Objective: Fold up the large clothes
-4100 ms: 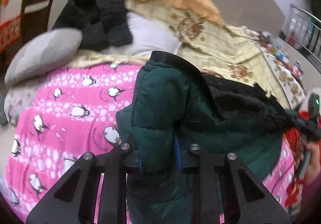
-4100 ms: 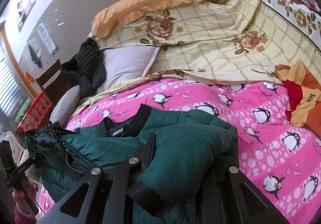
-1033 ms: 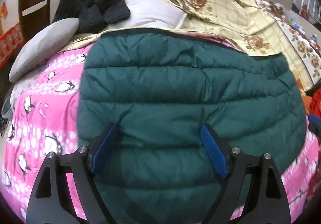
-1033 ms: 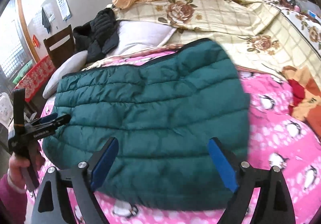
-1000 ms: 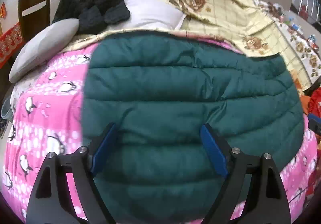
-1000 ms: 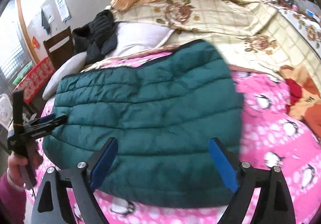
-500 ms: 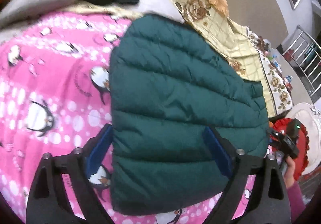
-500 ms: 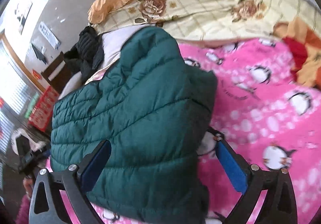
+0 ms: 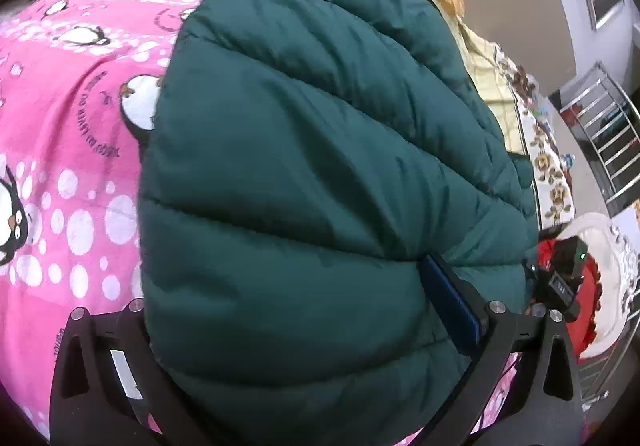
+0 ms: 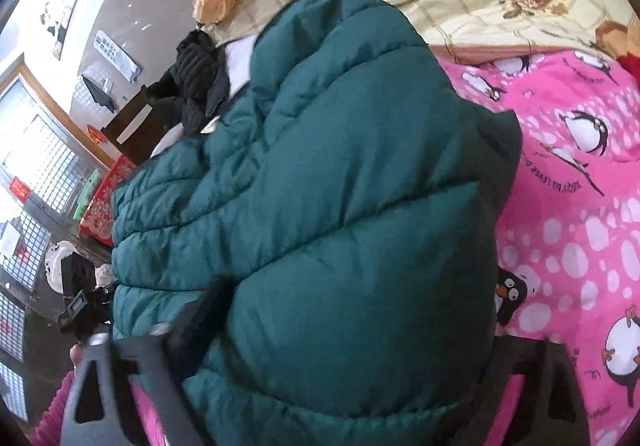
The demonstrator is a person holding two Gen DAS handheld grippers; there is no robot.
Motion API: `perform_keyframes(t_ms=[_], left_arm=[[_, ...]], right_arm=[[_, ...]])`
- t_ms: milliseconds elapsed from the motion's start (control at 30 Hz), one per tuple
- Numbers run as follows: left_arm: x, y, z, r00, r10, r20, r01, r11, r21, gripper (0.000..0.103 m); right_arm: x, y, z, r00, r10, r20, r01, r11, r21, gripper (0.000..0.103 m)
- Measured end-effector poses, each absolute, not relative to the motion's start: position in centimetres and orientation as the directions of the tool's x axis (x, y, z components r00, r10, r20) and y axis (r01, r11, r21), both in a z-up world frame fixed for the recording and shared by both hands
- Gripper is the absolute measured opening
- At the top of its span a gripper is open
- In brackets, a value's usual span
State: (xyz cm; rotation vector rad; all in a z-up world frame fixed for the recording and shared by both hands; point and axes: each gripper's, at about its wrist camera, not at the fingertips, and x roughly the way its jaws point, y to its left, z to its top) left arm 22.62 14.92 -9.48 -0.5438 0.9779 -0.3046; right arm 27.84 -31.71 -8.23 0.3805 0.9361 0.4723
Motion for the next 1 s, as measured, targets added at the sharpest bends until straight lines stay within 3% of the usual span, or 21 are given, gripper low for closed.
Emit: perform_keyframes(t_ms=[67,167,200,300,533,733,800,833,867,900,933,1000], left_arm=[[22.2,14.3,-8.7,0.548,-0.480,-0.685,0.020,0.826,-0.563,0.087],[20.9,14.0,-6.9,0.567,-0.490,-0.662,0.058,0.826,-0.561,0.067],[20.6,14.2,-6.4,0.569,-0.502,-0.651,0.065,0.816,-0.574,0.060],[18.8,14.6,-3.9,0.574,-0.555,-0.602,0.106,0.779,-0.618,0.052],[10.1,13.0,1.8,0.546,-0.587,-0.598,0.217,0.789,-0.575,0.052],[2.8,13.8,-1.2,0.478,-0.539,-0.694,0.164,0.831,-0.532,0.052],[2.1,14.1,-3.7,0.463,-0.497,-0.734,0.115,0.855,-0.506,0.062],[1.9,14.6,-5.5,0.449,-0.478,-0.755,0.069,0.861,-0.504,0.068],[2.0,14.9,-6.6,0.439,-0.476,-0.762,0.039,0.857,-0.513,0.081],[2.1,15.3,-7.2,0.431,-0.477,-0.766,0.007,0.850,-0.526,0.088],[2.1,15.8,-7.3,0.426,-0.481,-0.766,-0.028,0.839,-0.543,0.088],[1.9,16.2,-6.2,0.429,-0.458,-0.778,-0.053,0.847,-0.528,0.088]], right_arm=[[27.1,-31.2,-7.4,0.519,0.513,-0.684,-0.207,0.851,0.482,0.059],[25.5,-30.9,-5.4,0.538,0.506,-0.674,-0.222,0.857,0.466,0.042],[24.9,-30.8,-4.5,0.546,0.513,-0.662,-0.233,0.852,0.468,0.040],[22.9,-30.5,-1.9,0.563,0.540,-0.626,-0.267,0.836,0.480,0.037],[14.7,-28.9,3.5,0.523,0.609,-0.596,-0.362,0.792,0.492,0.036],[6.2,-30.0,1.7,0.427,0.633,-0.646,-0.355,0.774,0.524,0.036],[4.9,-30.8,-1.2,0.410,0.569,-0.713,-0.297,0.822,0.485,0.043],[4.7,-31.3,-2.5,0.409,0.527,-0.745,-0.265,0.850,0.455,0.055],[4.7,-31.9,-3.7,0.407,0.489,-0.771,-0.219,0.872,0.437,0.061],[4.7,-33.1,-5.3,0.405,0.453,-0.794,-0.158,0.890,0.427,0.065],[4.7,-33.9,-5.8,0.409,0.441,-0.799,-0.121,0.894,0.432,0.071],[4.0,-35.8,-5.4,0.439,0.441,-0.783,-0.055,0.883,0.467,0.072]])
